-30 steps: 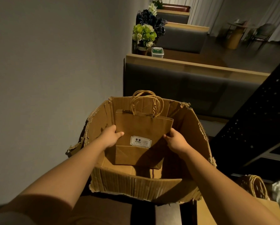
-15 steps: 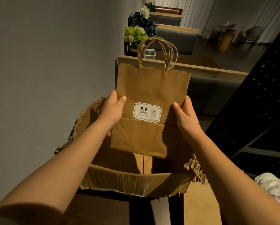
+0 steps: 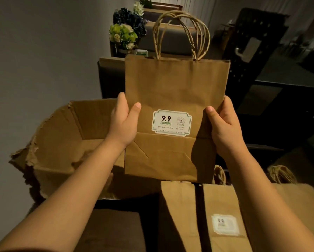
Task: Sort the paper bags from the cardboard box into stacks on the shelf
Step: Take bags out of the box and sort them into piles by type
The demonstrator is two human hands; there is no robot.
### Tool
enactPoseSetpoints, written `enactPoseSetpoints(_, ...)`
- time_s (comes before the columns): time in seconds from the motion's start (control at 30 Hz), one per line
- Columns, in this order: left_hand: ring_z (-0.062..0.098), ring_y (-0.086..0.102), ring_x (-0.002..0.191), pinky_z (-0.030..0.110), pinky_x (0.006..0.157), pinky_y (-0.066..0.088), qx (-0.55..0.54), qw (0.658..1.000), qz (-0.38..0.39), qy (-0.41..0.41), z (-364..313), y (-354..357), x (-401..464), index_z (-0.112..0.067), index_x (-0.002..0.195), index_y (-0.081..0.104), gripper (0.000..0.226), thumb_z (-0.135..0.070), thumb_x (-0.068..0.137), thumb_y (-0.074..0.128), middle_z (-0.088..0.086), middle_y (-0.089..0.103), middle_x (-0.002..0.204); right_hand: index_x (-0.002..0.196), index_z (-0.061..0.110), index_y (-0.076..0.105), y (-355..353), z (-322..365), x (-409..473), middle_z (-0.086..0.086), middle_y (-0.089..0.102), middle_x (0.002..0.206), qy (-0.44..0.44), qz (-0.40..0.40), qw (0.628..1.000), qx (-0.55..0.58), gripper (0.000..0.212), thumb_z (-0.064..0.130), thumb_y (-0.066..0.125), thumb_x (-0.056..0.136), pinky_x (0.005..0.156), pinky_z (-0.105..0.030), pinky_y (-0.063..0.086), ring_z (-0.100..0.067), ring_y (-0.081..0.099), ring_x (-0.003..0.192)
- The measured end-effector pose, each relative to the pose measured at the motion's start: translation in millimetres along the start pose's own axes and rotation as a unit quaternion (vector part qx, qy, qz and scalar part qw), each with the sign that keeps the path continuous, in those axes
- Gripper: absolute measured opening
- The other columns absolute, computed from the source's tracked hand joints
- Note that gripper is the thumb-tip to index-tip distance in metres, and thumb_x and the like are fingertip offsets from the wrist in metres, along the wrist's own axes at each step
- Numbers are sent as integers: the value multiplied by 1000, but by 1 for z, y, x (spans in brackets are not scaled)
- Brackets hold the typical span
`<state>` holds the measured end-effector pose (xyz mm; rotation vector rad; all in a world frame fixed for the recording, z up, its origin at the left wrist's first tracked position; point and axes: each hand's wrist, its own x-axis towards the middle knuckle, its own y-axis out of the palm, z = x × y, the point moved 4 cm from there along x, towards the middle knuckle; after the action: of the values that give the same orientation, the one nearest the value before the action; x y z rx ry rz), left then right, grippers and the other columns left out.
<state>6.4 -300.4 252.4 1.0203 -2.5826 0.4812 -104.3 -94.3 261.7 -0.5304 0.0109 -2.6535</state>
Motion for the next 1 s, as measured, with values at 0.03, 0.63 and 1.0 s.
enactPoseSetpoints(0.03,-23,51,85,-4,72,37,-1,1000,0,-6,-3,16,-12,-18,110,46,11,-11,101,45,-21,55,100,115,32,49,-20,0,-8,-4,59,120,1,-1,1000,-13,21,20,48,97,99,-47,49,-24,59,113)
enactPoseSetpoints(0.63,11,54,108,27,88,41,-53,965,146,-211,-1,333,-217,-17,125,47,24,-20,102,43,-5,57,118,123,26,47,-343,-80,-152,15,57,108,241,-115,933,-242,31,15,56,95,69,-20,47,-7,59,93)
enactPoseSetpoints(1.0,23,63,80,32,61,56,49,786,438,-434,15,496,-280,-17,118,50,26,-18,99,32,8,62,97,138,18,44,-494,-159,-171,-6,56,129,399,-101,804,-429,45,13,56,96,88,-34,49,-23,57,112)
